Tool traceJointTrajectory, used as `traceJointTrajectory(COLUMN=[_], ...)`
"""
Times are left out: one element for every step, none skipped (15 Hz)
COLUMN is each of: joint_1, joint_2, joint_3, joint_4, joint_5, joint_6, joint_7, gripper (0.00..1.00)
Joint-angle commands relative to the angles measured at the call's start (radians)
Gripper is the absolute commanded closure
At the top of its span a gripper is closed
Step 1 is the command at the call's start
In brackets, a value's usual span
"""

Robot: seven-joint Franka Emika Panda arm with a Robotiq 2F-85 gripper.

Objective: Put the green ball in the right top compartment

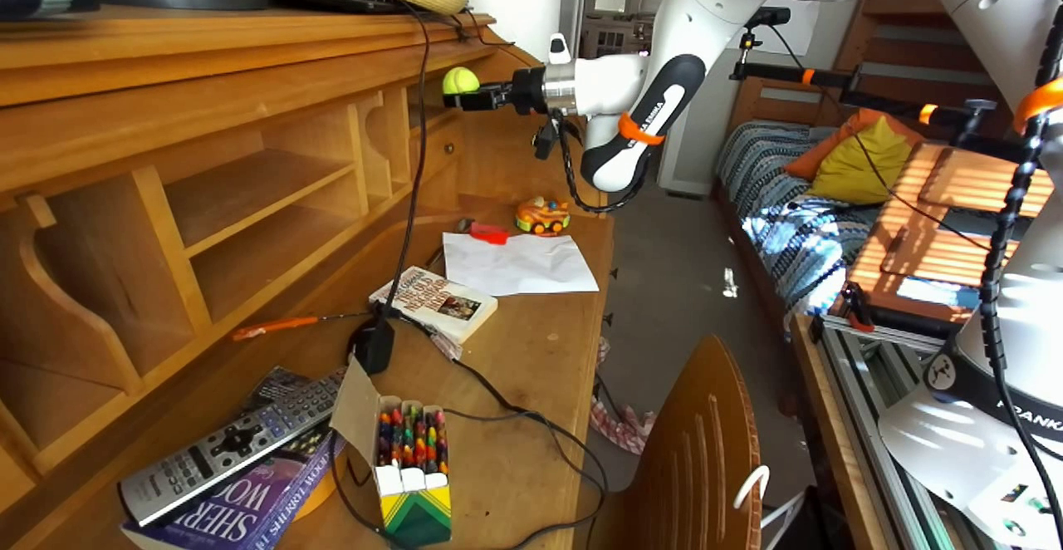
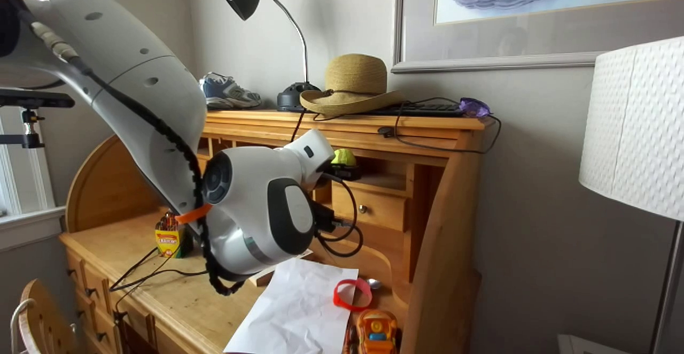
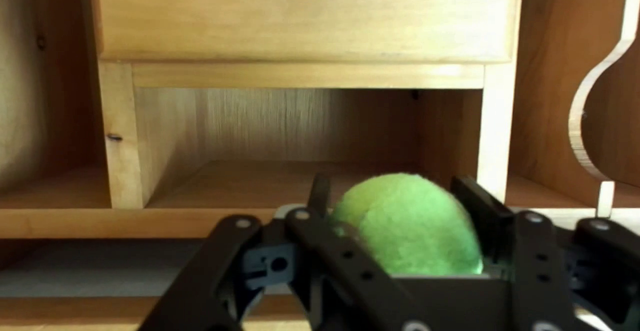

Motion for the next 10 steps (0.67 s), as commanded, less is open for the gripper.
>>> traceJointTrajectory(joint_1=[-0.004,-0.004,-0.005,-0.005,-0.005,-0.004,-0.002,0.001,0.003,0.003], joint_2=[0.032,0.034,0.038,0.041,0.046,0.049,0.053,0.059,0.065,0.067], joint_3=[0.010,0.012,0.014,0.016,0.017,0.019,0.020,0.023,0.027,0.031], joint_4=[0.052,0.056,0.062,0.067,0.075,0.083,0.097,0.116,0.133,0.145], joint_5=[-0.013,-0.010,-0.013,-0.014,-0.007,-0.004,0.003,-0.001,-0.004,-0.007], joint_6=[-0.047,-0.053,-0.060,-0.062,-0.064,-0.070,-0.080,-0.094,-0.107,-0.118], joint_7=[0.051,0.052,0.059,0.063,0.061,0.061,0.059,0.064,0.068,0.071], gripper=[0.63,0.63,0.63,0.63,0.63,0.63,0.63,0.63,0.63,0.63])
